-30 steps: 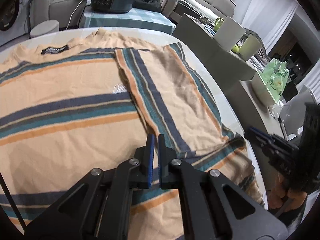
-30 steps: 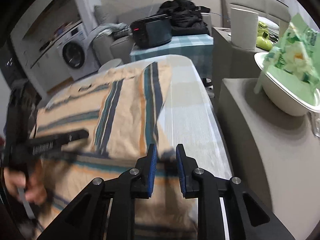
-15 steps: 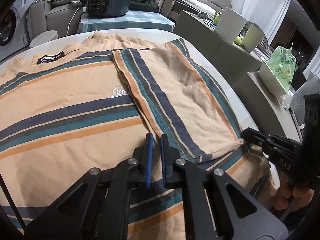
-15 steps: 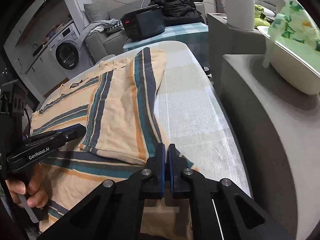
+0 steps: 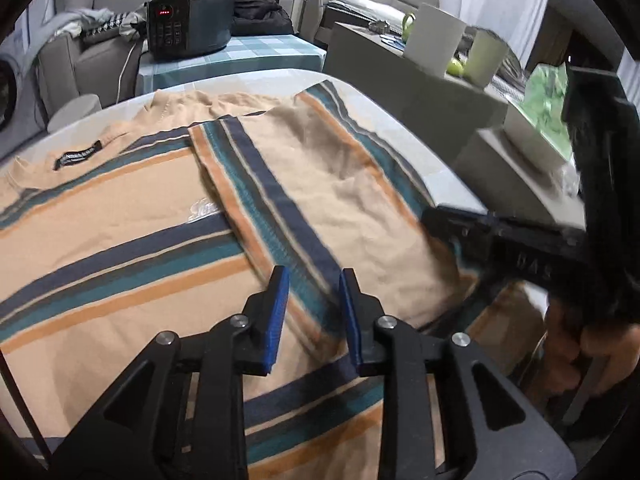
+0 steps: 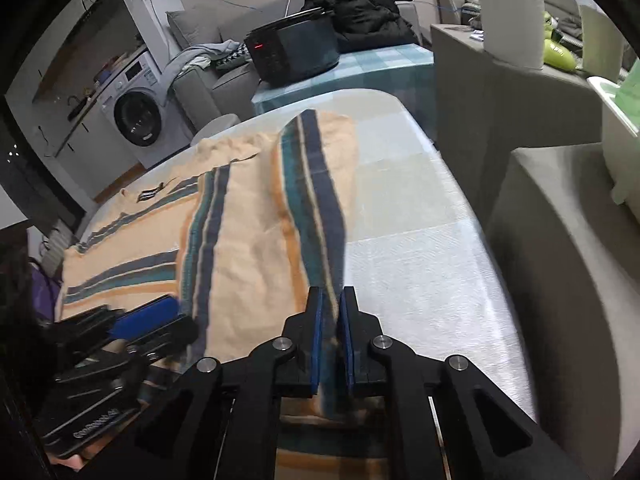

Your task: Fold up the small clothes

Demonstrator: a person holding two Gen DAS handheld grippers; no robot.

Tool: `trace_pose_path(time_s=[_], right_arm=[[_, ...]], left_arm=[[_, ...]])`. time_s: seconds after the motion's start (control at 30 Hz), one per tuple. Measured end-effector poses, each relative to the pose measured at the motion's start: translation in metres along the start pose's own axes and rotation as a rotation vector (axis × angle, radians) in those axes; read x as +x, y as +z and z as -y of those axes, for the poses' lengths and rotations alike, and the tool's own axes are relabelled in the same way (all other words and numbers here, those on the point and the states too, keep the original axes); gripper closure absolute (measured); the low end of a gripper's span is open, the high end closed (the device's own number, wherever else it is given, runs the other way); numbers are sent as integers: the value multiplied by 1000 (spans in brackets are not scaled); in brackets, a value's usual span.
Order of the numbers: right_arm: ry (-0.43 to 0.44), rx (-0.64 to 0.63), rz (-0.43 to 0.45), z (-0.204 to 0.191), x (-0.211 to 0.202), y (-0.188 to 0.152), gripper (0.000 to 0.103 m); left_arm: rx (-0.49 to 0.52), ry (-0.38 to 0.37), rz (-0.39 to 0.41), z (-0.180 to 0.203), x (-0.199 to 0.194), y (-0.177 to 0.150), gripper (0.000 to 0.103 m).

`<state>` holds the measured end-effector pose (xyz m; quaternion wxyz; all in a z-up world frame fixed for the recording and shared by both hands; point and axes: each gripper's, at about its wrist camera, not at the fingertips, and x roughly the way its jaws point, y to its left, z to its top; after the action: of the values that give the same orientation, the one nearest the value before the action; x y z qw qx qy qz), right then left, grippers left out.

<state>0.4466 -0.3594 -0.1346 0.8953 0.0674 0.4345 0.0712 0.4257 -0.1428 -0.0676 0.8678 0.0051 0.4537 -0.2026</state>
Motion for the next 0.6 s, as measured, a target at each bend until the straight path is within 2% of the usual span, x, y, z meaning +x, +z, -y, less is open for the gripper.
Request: trace_pose_path(time_s=[0.07, 0.17, 0.23, 0.27, 0.3, 0.33, 0.37, 0.4, 0.47, 0.53, 0.57, 0.6], right_arm=[[-35, -4, 9, 1, -5, -1, 91], [-15, -26, 42, -6, -24, -7, 91], [-2, -58, 73, -19, -42, -11, 87], [4, -68, 88, -25, -49, -12, 81], [13, -75, 96, -32, -56, -14, 75], [26, -84, 106, -40, -64, -17, 72], [40, -94, 121, -50, -73, -18, 62], [55, -108, 142, -63, -82, -20, 53], [82, -135, 169, -88, -99, -24, 46], [113, -168, 185, -120, -114, -23, 30], [122, -180, 197, -135, -122, -25, 15], [135, -192, 217, -156, -133, -29, 5]], left_arm=[[-7, 10, -9, -7, -6, -5, 80], [-63, -13, -18, -24, -23, -15, 80], [-104, -6, 7, -40, -46, -25, 80], [-116, 11, 18, -47, -57, -30, 79], [-136, 32, 35, -56, -69, -35, 75], [-171, 51, 56, -68, -86, -41, 67], [-209, 63, 75, -80, -102, -49, 62], [-237, 69, 92, -88, -114, -55, 53], [-313, 94, 139, -112, -148, -73, 38], [-374, 128, 168, -135, -178, -90, 19], [-406, 145, 188, -147, -194, -101, 16], [-438, 162, 208, -160, -208, -111, 11]])
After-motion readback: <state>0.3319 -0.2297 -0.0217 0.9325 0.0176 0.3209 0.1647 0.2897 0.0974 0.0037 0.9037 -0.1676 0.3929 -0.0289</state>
